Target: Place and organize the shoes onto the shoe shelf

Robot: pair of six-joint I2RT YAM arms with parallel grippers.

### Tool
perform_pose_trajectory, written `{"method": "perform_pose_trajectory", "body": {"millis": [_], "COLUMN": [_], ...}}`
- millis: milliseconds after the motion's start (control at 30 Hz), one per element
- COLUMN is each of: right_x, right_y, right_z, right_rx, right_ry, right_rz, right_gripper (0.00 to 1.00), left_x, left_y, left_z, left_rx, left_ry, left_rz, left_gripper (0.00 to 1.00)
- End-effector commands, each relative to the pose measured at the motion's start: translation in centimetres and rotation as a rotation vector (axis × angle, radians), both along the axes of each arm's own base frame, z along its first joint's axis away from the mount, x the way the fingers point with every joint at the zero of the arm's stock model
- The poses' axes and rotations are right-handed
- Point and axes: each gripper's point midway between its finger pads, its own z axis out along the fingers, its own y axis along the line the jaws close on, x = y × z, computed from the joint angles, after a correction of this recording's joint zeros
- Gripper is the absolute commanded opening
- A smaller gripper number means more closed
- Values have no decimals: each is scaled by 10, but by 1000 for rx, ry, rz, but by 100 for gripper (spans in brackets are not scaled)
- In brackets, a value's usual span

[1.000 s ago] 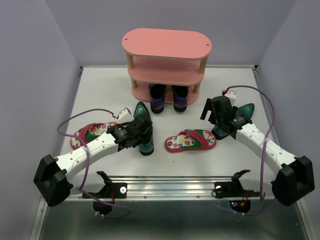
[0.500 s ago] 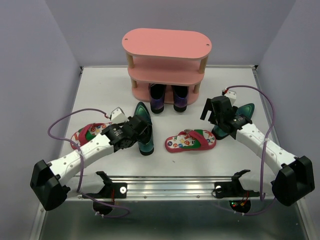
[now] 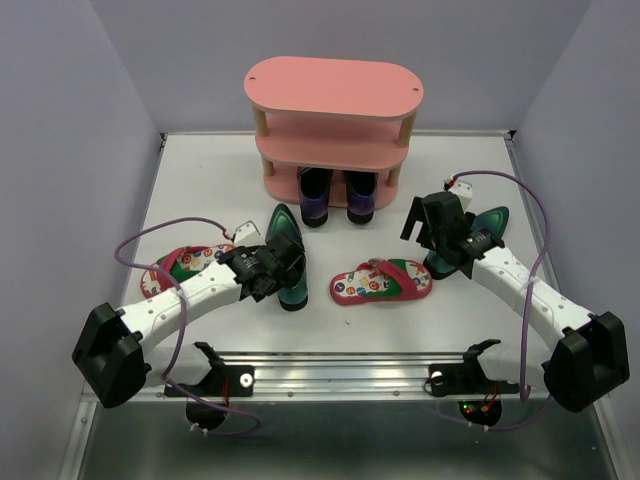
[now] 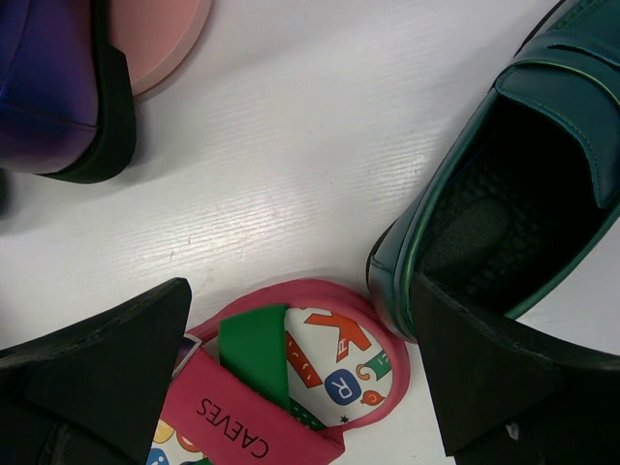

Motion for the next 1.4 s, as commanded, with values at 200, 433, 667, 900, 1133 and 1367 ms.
{"method": "perform_pose_trajectory", "body": {"millis": [200,433,667,900,1133,1367], "right_x": [9,9,11,12,14,13], "right_y": [6,5,9,10,11,9], "right_z": [15,13,13,12,15,21], "right_rx": [19,16,26,29,30,26], "right_ry": [-58,-55,-54,-55,-60,-71], "right_rz": [8,9,20,24,25,22], "right_gripper": [100,100,100,100,100,100], "left_x": [-5,-4,-24,-18,31,68], "left_y": [-6,25,49,47,29,2], "left_z": [-26,25,55,85,165,204], "left_rx": [33,102,143,63,143,245], "left_ry": [93,13,46,-46,-268,-312], "left_rz": [-48,47,56,51,-118,-285], "left_gripper": [40,0,0,0,0,0]}}
